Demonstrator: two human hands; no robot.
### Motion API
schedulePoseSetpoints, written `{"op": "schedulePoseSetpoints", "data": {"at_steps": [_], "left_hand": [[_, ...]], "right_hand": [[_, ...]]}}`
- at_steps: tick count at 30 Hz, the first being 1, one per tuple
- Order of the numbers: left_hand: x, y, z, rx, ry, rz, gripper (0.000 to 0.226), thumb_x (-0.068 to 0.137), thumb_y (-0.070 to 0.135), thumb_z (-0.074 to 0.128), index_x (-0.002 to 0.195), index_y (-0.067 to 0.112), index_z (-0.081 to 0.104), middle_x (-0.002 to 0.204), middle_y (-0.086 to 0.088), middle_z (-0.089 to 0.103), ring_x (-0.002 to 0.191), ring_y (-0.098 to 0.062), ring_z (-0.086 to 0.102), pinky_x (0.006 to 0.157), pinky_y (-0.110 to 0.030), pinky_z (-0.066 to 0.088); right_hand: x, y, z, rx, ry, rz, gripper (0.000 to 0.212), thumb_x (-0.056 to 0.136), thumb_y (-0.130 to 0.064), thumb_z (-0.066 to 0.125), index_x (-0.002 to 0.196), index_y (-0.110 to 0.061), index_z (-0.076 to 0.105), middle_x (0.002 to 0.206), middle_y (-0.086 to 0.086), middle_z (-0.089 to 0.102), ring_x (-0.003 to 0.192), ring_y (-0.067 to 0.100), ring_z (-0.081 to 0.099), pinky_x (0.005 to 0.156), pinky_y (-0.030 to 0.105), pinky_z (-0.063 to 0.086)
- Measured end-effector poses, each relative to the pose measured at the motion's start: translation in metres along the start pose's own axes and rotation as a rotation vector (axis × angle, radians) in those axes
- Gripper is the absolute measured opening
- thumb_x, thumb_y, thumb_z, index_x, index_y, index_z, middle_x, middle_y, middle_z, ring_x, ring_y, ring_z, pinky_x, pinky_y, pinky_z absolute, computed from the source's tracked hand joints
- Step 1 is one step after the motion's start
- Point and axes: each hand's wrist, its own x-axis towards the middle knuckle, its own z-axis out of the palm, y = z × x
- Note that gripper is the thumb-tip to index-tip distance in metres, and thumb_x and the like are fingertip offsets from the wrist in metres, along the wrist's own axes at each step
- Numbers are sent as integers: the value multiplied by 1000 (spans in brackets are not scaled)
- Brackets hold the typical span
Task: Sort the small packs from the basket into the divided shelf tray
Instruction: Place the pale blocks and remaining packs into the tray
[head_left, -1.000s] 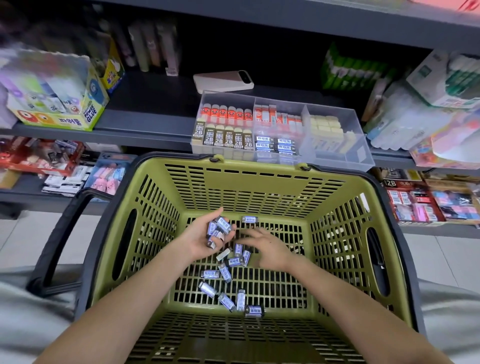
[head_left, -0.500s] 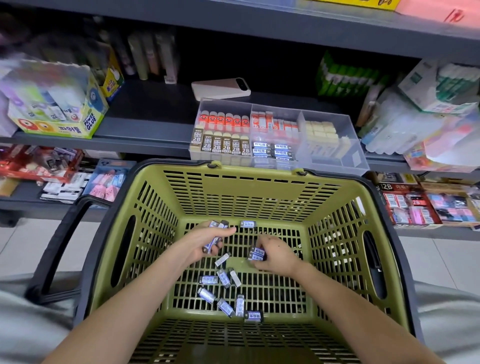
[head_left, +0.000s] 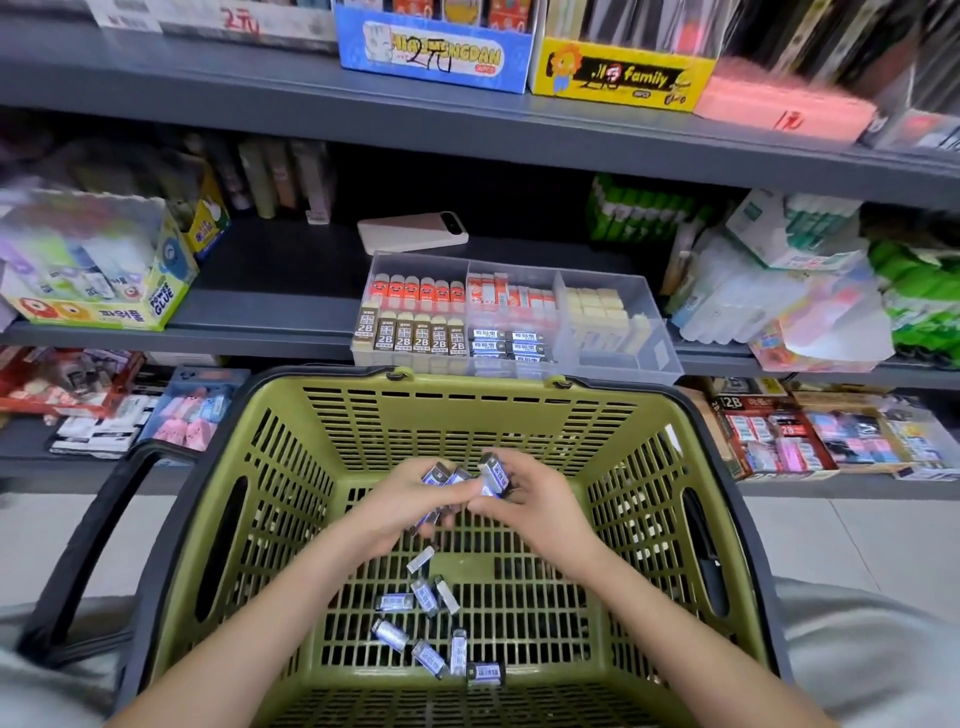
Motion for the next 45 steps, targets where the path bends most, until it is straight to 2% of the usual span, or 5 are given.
{"op": "schedulePoseSetpoints", "data": {"at_steps": [7,15,25,35,45], "left_hand": [[-17,33,2,-59,-15,137,23,77,28,74,82,9,61,59,-2,53,49,-10,46,41,-19,25],[-29,61,-27,-255,72,249,41,68,32,76,93,3,63,64,-5,55,50,-11,48,37,-16,26],[-23,98,-50,-452,219,411,41,72,27,74,100,1,60,67,-4,55,54,-11,51,35,-15,29],[-15,108,-46,-404,267,470,23,68,33,75,83,16,69,68,-4,54,57,-13,50,36,-17,30],[-18,99,-44,-370,282,446,41,67,38,74,89,5,63,67,-6,53,58,-15,47,38,-17,30]], "right_hand": [[4,-39,-17,9,-73,-40,19,98,-19,46,102,-6,59,92,27,66,87,42,63,80,56,51],[35,-80,-68,48,245,-186,17,84,-21,68,90,-38,68,72,-27,59,67,-8,49,67,6,39],[110,-88,-74,-316,238,-59,9,82,-17,66,78,-8,67,69,-1,60,64,12,50,69,31,46],[120,-83,-62,-658,186,-80,9,82,-24,67,75,-19,69,71,-9,66,71,8,57,59,20,36],[112,-95,-65,-932,191,-251,19,89,-35,58,89,-22,72,93,-7,68,94,13,55,97,32,39]]}}
